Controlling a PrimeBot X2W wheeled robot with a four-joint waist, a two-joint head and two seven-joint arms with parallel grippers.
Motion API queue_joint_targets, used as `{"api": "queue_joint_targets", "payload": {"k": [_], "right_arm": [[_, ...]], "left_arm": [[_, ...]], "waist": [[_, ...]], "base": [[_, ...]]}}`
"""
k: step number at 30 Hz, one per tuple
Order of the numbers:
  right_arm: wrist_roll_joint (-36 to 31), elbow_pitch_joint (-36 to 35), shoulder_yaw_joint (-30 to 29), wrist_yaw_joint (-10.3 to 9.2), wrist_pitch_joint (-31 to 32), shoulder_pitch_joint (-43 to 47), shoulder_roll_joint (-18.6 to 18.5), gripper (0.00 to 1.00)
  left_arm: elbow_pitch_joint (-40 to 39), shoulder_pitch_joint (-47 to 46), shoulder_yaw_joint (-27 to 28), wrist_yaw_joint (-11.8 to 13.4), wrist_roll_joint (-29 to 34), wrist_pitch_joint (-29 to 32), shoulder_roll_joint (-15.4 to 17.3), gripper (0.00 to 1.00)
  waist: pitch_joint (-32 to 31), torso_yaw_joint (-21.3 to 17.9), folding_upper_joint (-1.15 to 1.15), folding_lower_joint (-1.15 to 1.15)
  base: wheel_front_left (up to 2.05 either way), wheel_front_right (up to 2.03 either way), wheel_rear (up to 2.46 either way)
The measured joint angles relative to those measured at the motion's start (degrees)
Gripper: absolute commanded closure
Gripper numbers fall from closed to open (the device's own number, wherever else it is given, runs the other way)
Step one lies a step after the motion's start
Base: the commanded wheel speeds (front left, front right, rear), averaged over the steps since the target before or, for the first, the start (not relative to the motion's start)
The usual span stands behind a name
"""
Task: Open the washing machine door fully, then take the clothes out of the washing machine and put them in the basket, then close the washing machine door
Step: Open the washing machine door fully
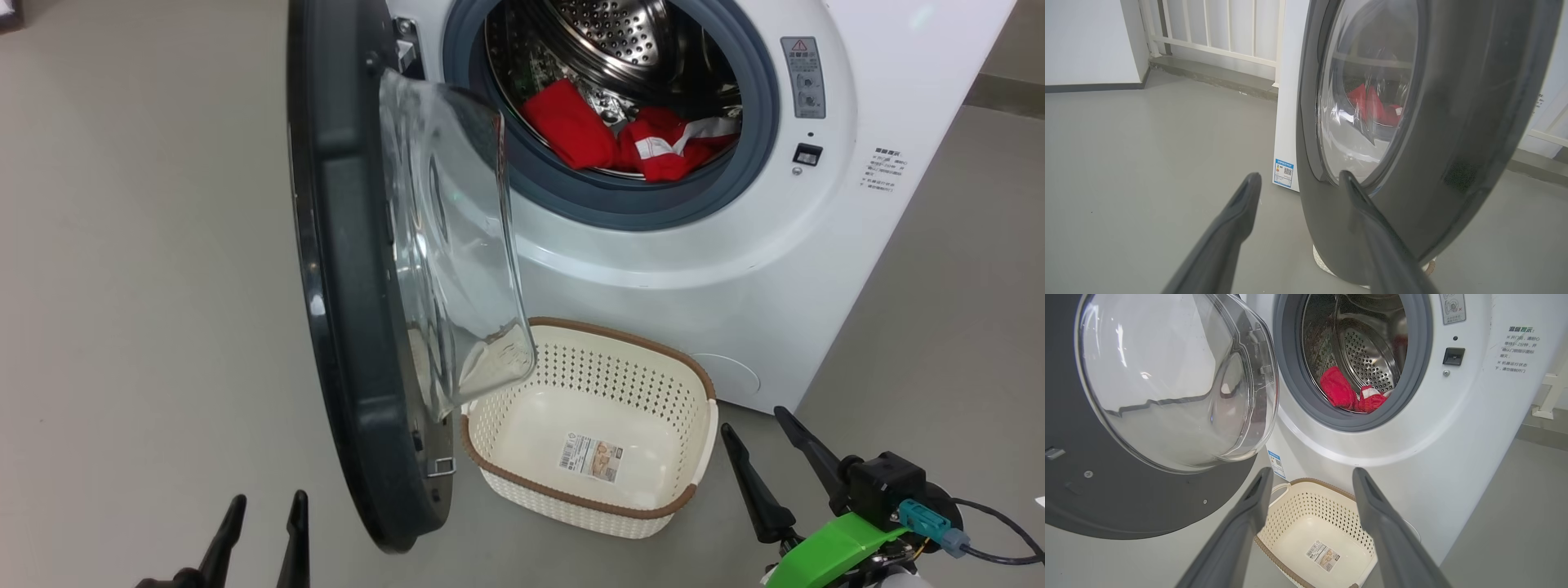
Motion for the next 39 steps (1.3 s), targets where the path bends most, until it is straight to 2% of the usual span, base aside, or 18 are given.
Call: {"api": "queue_joint_targets", "payload": {"k": [6, 7, 8, 9, 14, 19, 22, 25, 28, 32, 39], "right_arm": [[-0.05, 0.01, -0.01, 0.00, 0.00, 0.01, 0.49, 0.00], [-0.05, 0.00, -0.04, 0.00, 0.00, 0.01, 0.49, 0.00], [-0.05, -0.02, -0.07, 0.00, 0.00, 0.01, 0.49, 0.00], [-0.05, -0.02, -0.09, 0.00, 0.00, 0.01, 0.49, 0.00], [-0.46, -0.32, -0.48, 0.00, 0.00, 0.02, 0.52, 0.00], [-0.48, -0.74, -0.69, 0.00, -0.05, 0.03, 0.51, 0.00], [-0.51, -1.00, -0.92, 0.00, -0.07, 0.03, 0.51, 0.00], [-0.67, -1.09, -0.96, 0.00, -0.08, 0.03, 0.52, 0.00], [-0.68, -1.10, -0.94, 0.00, -0.08, 0.03, 0.56, 0.00], [-0.70, -1.08, -0.96, 0.00, -0.13, 0.02, 0.67, 0.00], [-0.91, -1.10, -0.97, 0.00, -0.13, 0.02, 0.71, 0.00]], "left_arm": [[-0.05, 0.00, 0.00, 0.00, 0.00, 0.00, 0.00, 0.00], [-0.18, 0.00, 0.01, 0.00, 0.00, 0.00, 0.00, 0.07], [-0.38, 0.00, 0.07, 0.00, -0.01, 0.00, 0.00, 0.60], [-0.71, -0.01, 0.18, 0.00, 0.00, 0.00, 0.00, 1.00], [-8.64, -0.74, 3.24, 0.14, -0.54, 0.00, -0.03, 1.00], [-22.82, -3.25, 4.04, 1.55, -1.42, -0.26, -0.01, 1.00], [-30.86, -3.63, 1.69, 2.16, -1.91, -0.45, 0.01, 1.00], [-35.62, -3.59, -3.60, 2.19, -2.76, -0.49, 0.02, 1.00], [-36.62, -3.27, -10.23, 2.10, -2.42, -0.49, 0.03, 1.00], [-34.23, -1.86, -17.31, 1.57, -2.42, -0.49, 0.16, 1.00], [-23.20, -1.11, -22.81, 1.05, -4.76, -0.47, 0.53, 1.00]], "waist": [[-0.24, -0.19, 0.00, 0.00], [-0.27, -0.18, 0.00, 0.00], [-0.27, -0.18, 0.00, 0.00], [-0.26, -0.18, 0.00, 0.00], [-0.24, -0.03, 0.00, 0.00], [-0.17, 0.13, 0.00, 0.00], [-0.16, 0.09, 0.00, 0.00], [-0.17, 0.01, 0.00, 0.00], [-0.14, -0.19, 0.00, 0.00], [-0.09, -0.47, 0.00, 0.00], [-0.09, -0.93, 0.00, 0.00]], "base": [[0.00, 0.00, 0.00], [0.00, 0.00, 0.00], [0.00, 0.00, 0.00], [0.00, 0.00, 0.00], [0.00, 0.00, 0.00], [0.00, 0.00, 0.00], [0.00, 0.00, 0.00], [0.00, 0.00, 0.00], [0.00, 0.00, 0.00], [0.00, 0.00, 0.00], [0.00, 0.00, 0.00]]}}
